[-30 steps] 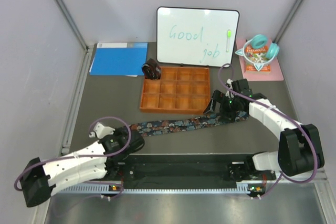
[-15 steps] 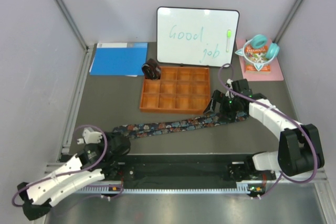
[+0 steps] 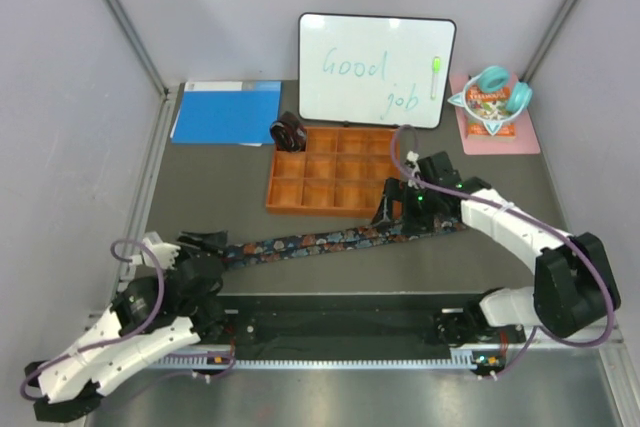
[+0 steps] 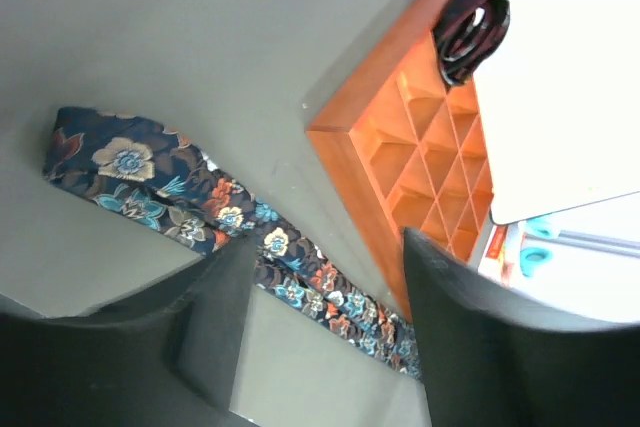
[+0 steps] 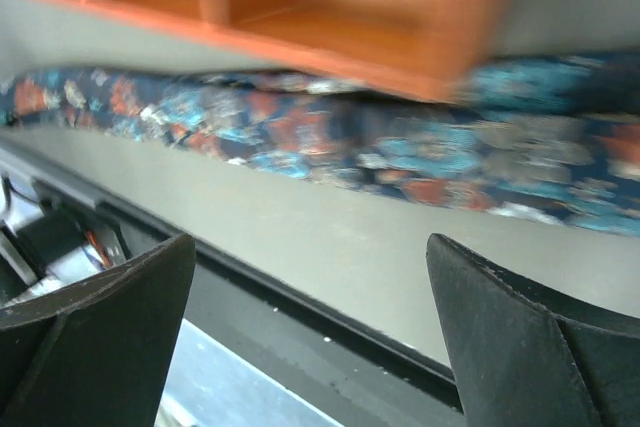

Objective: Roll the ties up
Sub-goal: Flatten out the tie at the center of the board.

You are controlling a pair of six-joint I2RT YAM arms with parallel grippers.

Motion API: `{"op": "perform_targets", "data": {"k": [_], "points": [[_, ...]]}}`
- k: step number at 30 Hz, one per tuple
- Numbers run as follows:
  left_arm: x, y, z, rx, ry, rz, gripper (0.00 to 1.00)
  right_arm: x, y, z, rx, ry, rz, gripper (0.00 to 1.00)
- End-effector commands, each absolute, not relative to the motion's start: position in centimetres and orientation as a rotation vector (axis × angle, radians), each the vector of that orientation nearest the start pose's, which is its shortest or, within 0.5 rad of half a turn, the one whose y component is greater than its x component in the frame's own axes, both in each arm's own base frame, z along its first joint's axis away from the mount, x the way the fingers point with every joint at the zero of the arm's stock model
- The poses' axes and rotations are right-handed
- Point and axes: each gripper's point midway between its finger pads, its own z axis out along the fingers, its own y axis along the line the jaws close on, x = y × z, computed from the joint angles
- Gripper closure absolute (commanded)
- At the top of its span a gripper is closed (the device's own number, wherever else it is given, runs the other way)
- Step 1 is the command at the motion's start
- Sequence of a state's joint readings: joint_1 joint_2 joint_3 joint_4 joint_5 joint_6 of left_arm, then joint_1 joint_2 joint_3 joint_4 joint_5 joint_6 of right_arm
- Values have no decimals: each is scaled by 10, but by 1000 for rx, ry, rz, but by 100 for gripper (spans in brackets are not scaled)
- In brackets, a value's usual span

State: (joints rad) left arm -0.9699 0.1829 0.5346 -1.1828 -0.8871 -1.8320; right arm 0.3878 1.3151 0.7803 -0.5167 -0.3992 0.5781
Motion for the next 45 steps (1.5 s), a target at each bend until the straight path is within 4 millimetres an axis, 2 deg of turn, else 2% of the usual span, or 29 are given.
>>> {"op": "perform_targets", "data": {"k": [1, 2, 3, 4, 6, 7, 8, 10, 11, 12, 13, 14, 15, 16, 17, 19, 20, 21, 23, 26, 31, 36, 40, 42, 43, 44, 45], "points": [[163, -44, 162, -1109, 1782, -590, 47, 241, 231, 120, -100, 2600, 881, 1], [165, -51, 159, -1088, 1803, -582, 52, 234, 247, 121, -187, 2594, 909, 1], [164, -61, 150, -1038, 1867, -569, 56, 239, 257, 122, -252, 2574, 907, 1], [169, -75, 152, -1024, 1875, -613, 58, 240, 266, 121, -298, 2569, 894, 1], [167, -96, 130, -974, 2016, -546, 62, 243, 286, 126, -414, 2538, 861, 2], [166, -101, 122, -971, 2060, -514, 65, 243, 291, 112, -441, 2580, 824, 4], [165, -106, 109, -963, 2117, -446, 67, 247, 301, 117, -478, 2556, 824, 12], [161, -112, 94, -964, 2181, -410, 74, 241, 318, 104, -562, 2573, 798, 27], [162, -118, 88, -961, 2194, -414, 77, 239, 325, 100, -585, 2579, 791, 41], [161, -120, 83, -961, 2206, -419, 79, 243, 333, 102, -589, 2564, 785, 47], [159, -126, 79, -964, 2227, -455, 83, 238, 340, 100, -616, 2563, 778, 60], [155, -124, 65, -968, 2243, -453, 85, 242, 349, 96, -617, 2556, 781, 66], [156, -130, 62, -982, 2238, -501, 86, 243, 355, 95, -609, 2554, 791, 71], [152, -132, 55, -991, 2255, -518, 87, 240, 362, 92, -624, 2558, 797, 81], [148, -130, 44, -1009, 2263, -520, 89, 243, 370, 90, -623, 2561, 801, 83], [146, -130, 37, -1028, 2267, -536, 91, 240, 384, 87, -637, 2564, 818, 87], [145, -129, 35, -1026, 2269, -539, 92, 241, 393, 91, -646, 2548, 831, 89], [145, -129, 35, -1020, 2268, -541, 93, 242, 397, 83, -641, 2561, 810, 91], [146, -128, 34, -983, 2274, -518, 93, 241, 409, 81, -657, 2548, 799, 94], [144, -124, 27, -955, 2307, -444, 94, 245, 419, 68, -645, 2546, 768, 99], [142, -122, 18, -928, 2334, -387, 95, 249, 421, 42, -610, 2575, 724, 100], [146, -121, 19, -916, 2310, -397, 95, 248, 409, 24, -594, 2602, 653, 100], [148, -121, 19, -896, 2303, -394, 94, 238, 397, 12, -592, 2642, 631, 100], [151, -123, 20, -889, 2294, -396, 94, 233, 394, 15, -579, 2642, 652, 100], [153, -121, 19, -880, 2287, -375, 94, 225, 384, 7, -578, 2668, 637, 100], [154, -121, 20, -880, 2281, -371, 94, 225, 384, 14, -557, 2653, 659, 100], [156, -121, 20, -880, 2273, -371, 94, 221, 379, 12, -555, 2662, 656, 100]]}}
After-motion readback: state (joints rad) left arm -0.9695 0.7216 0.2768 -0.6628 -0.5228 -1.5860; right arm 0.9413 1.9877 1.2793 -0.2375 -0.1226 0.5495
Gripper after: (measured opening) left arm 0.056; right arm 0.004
